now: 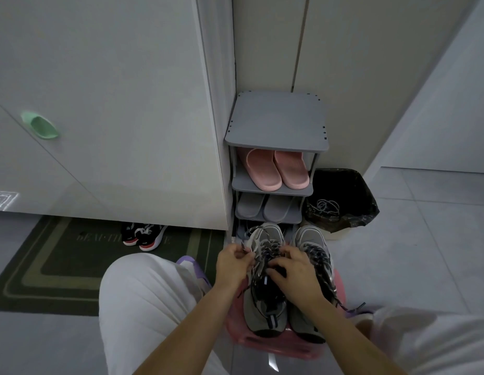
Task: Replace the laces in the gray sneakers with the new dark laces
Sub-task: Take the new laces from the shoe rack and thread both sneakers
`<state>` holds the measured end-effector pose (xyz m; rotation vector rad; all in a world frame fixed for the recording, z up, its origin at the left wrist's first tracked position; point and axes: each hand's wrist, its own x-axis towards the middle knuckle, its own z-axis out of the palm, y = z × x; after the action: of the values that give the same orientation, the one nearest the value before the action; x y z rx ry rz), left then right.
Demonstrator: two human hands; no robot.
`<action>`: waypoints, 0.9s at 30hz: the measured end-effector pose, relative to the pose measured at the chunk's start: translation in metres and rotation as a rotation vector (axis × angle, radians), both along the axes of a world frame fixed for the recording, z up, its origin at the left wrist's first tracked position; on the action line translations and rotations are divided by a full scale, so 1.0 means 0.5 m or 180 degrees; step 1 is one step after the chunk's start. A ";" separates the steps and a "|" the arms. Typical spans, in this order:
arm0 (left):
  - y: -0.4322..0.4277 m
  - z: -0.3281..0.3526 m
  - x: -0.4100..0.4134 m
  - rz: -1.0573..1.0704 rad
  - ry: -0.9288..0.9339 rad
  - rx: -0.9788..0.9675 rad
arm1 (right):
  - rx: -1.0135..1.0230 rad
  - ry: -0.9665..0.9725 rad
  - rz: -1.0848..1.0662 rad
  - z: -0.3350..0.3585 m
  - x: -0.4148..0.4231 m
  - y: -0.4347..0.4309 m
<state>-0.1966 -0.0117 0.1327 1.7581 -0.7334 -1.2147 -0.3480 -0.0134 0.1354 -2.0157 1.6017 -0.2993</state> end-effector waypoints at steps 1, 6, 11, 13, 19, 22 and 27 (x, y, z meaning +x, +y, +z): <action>0.000 0.002 0.000 -0.0086 0.0010 0.0014 | 0.0037 0.0031 0.0009 0.002 0.004 -0.001; 0.001 0.005 0.000 -0.0420 -0.0344 0.0047 | 0.0133 -0.0002 -0.0045 0.006 0.020 -0.005; -0.005 0.013 0.000 -0.0702 -0.0786 -0.0002 | 0.0211 -0.0022 -0.0056 0.006 0.018 -0.007; -0.010 0.017 0.002 -0.0811 -0.0836 0.0016 | 0.0246 -0.0018 -0.0045 0.006 0.017 -0.008; -0.013 0.022 0.006 -0.0901 -0.0898 0.0130 | 0.0300 -0.0012 -0.0054 0.011 0.020 -0.010; -0.012 0.015 0.002 -0.0957 -0.0969 0.0076 | 0.0324 -0.0036 -0.0066 0.014 0.022 -0.010; -0.008 0.017 -0.013 -0.1005 -0.1368 -0.0080 | 0.0426 -0.0035 -0.0098 0.013 0.024 -0.013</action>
<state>-0.2031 -0.0155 0.1412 1.9573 -1.3112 -1.0245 -0.3358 -0.0201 0.1418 -1.8871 1.6035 -0.2082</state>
